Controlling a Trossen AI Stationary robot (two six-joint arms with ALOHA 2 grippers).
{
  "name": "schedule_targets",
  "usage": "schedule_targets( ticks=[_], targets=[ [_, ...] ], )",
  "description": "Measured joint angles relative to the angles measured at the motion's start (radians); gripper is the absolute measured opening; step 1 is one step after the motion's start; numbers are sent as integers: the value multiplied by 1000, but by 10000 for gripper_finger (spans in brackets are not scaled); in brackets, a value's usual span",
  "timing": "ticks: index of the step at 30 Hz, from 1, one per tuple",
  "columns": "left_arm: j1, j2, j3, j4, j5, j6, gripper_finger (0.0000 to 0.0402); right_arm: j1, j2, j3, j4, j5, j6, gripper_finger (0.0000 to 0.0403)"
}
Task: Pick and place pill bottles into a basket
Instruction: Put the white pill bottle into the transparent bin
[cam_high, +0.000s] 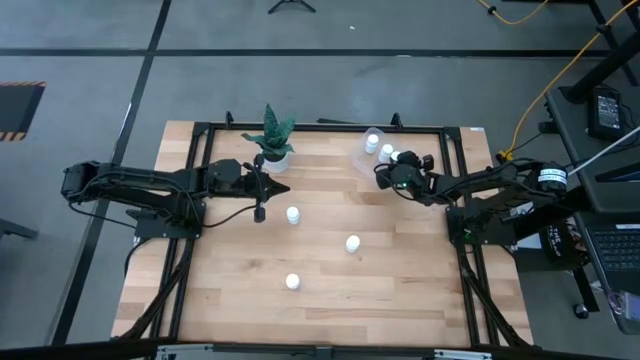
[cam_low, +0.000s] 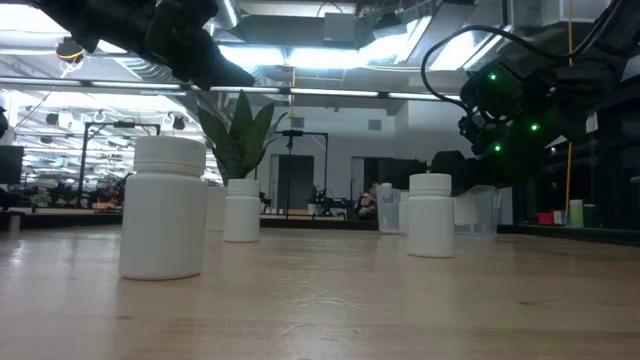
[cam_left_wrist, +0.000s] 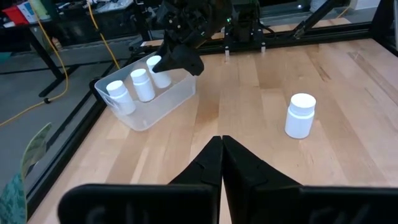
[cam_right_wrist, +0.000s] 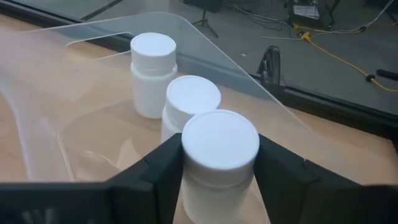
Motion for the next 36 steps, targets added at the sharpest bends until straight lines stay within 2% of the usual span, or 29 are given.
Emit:
schedule_targets(
  ticks=[5, 14, 25, 36],
  targets=[
    [0, 0, 0, 0, 0, 0, 5, 0, 0, 0, 1, -1, -24, 170],
    [0, 0, 0, 0, 0, 1, 2, 0, 0, -1, 5, -1, -30, 192],
    [0, 0, 0, 0, 0, 1, 6, 0, 0, 0, 4, 1, -52, 194],
    [0, 0, 0, -1, 0, 1, 8, 0, 1, 62, -18, 1, -142, 195]
  ],
)
